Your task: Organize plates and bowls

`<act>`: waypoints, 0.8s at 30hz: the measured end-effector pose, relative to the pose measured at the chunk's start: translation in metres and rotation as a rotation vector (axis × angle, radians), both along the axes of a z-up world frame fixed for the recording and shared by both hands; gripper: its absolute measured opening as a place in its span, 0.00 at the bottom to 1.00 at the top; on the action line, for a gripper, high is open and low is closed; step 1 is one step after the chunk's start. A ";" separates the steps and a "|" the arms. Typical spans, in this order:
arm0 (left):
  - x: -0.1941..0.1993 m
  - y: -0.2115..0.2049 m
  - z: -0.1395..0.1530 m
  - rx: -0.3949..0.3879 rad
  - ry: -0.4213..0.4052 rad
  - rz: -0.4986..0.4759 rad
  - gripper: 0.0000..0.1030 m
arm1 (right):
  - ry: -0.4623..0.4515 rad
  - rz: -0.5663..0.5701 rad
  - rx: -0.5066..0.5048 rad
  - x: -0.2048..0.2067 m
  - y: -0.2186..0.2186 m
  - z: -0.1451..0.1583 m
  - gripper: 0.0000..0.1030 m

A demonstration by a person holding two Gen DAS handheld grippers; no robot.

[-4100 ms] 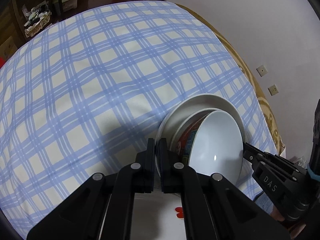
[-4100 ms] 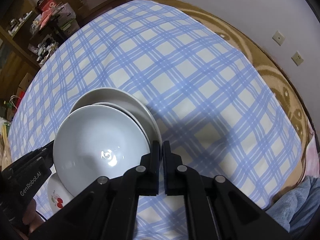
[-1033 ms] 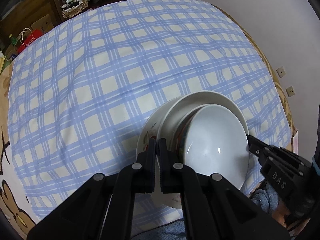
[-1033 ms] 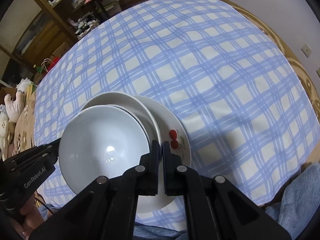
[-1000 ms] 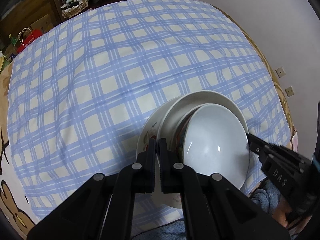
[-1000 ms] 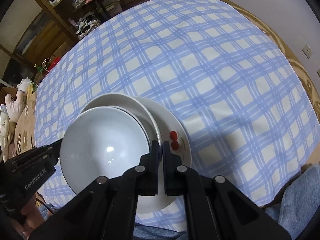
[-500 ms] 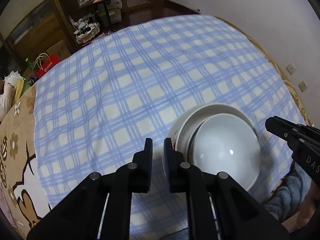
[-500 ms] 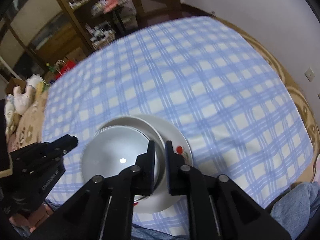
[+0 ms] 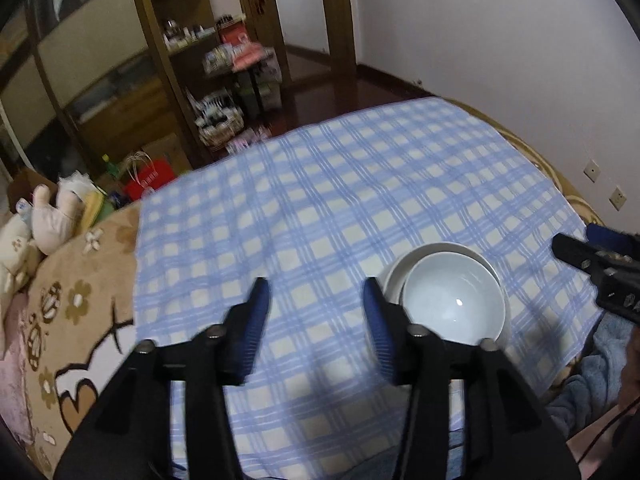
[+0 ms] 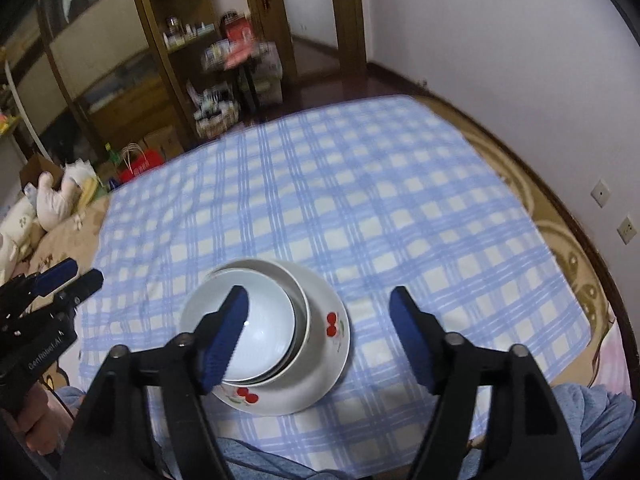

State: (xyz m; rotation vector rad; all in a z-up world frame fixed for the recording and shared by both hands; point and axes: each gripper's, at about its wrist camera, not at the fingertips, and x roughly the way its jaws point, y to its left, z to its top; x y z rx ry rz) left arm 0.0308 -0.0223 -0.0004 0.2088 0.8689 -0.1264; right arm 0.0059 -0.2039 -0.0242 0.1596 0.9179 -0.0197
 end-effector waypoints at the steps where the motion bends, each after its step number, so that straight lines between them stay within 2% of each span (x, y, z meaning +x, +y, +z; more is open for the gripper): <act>1: -0.005 0.001 0.003 0.007 -0.018 0.000 0.59 | -0.013 -0.001 0.001 -0.004 -0.001 0.004 0.86; 4: -0.022 0.005 0.013 0.019 -0.086 -0.005 0.73 | -0.071 0.003 -0.018 -0.020 -0.001 0.016 0.92; 5: -0.027 0.006 0.015 0.025 -0.114 -0.009 0.75 | -0.096 -0.001 -0.024 -0.025 -0.001 0.019 0.97; 8: -0.044 0.006 0.022 0.035 -0.203 -0.020 0.80 | -0.179 -0.014 -0.017 -0.042 -0.001 0.028 1.00; 13: -0.066 0.012 0.024 -0.006 -0.289 -0.008 0.84 | -0.286 -0.033 -0.035 -0.061 0.001 0.034 1.00; 19: -0.078 0.026 0.011 -0.055 -0.311 0.028 0.86 | -0.359 -0.051 -0.143 -0.073 0.012 0.032 1.00; 24: -0.072 0.039 -0.001 -0.106 -0.287 0.061 0.86 | -0.356 -0.044 -0.170 -0.068 0.018 0.023 1.00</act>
